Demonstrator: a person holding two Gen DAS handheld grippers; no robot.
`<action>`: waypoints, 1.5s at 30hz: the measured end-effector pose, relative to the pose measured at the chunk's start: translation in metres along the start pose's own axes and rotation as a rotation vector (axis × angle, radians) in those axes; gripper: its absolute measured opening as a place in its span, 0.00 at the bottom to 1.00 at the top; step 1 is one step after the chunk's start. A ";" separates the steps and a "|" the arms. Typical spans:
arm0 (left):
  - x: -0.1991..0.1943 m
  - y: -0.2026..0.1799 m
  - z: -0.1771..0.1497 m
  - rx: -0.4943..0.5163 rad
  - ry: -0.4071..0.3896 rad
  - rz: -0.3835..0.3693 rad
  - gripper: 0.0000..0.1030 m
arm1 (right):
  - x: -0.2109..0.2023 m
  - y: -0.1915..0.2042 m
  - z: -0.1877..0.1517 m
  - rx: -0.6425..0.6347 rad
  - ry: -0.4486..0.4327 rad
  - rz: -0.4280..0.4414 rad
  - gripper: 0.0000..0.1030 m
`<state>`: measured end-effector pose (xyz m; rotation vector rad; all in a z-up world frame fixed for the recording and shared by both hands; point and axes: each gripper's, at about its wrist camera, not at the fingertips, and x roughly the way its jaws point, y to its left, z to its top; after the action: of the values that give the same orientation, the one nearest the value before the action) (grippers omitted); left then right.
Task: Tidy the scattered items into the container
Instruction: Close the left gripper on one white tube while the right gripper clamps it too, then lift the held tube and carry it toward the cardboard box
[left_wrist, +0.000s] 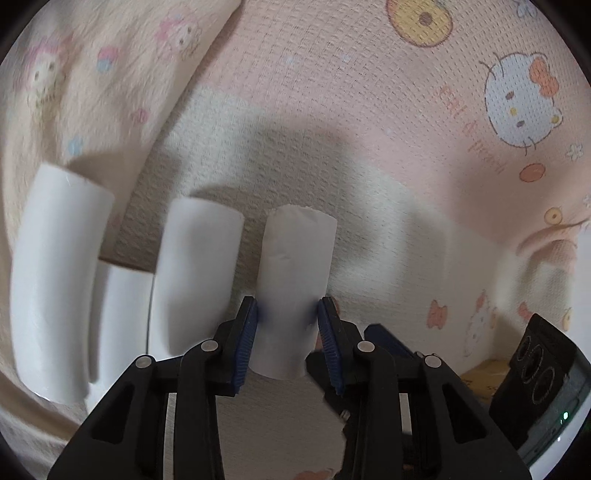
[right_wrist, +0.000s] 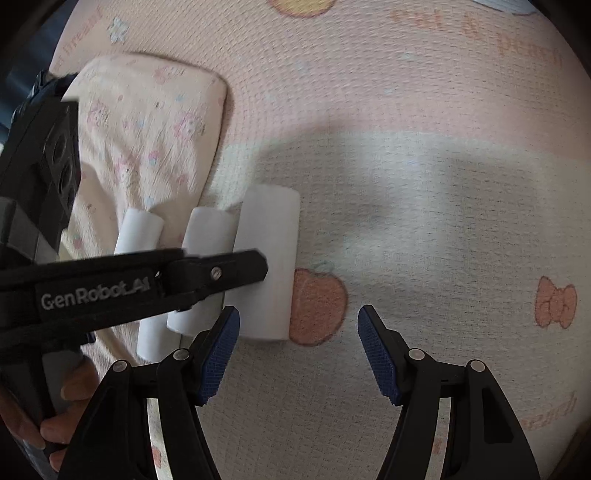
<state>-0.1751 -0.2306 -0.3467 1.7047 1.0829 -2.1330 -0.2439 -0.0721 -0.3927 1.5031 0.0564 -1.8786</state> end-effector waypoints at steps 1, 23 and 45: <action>0.001 0.000 -0.003 -0.008 0.000 -0.013 0.36 | -0.002 -0.003 -0.001 0.013 -0.009 -0.004 0.62; 0.037 -0.063 -0.103 0.045 0.128 -0.165 0.33 | -0.054 -0.063 -0.079 0.119 0.139 -0.025 0.35; 0.041 -0.080 -0.128 0.132 0.129 -0.091 0.38 | -0.070 -0.076 -0.128 0.232 0.122 0.036 0.38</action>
<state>-0.1367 -0.0798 -0.3590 1.9108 1.0942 -2.2216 -0.1741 0.0767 -0.4021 1.7616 -0.1356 -1.8122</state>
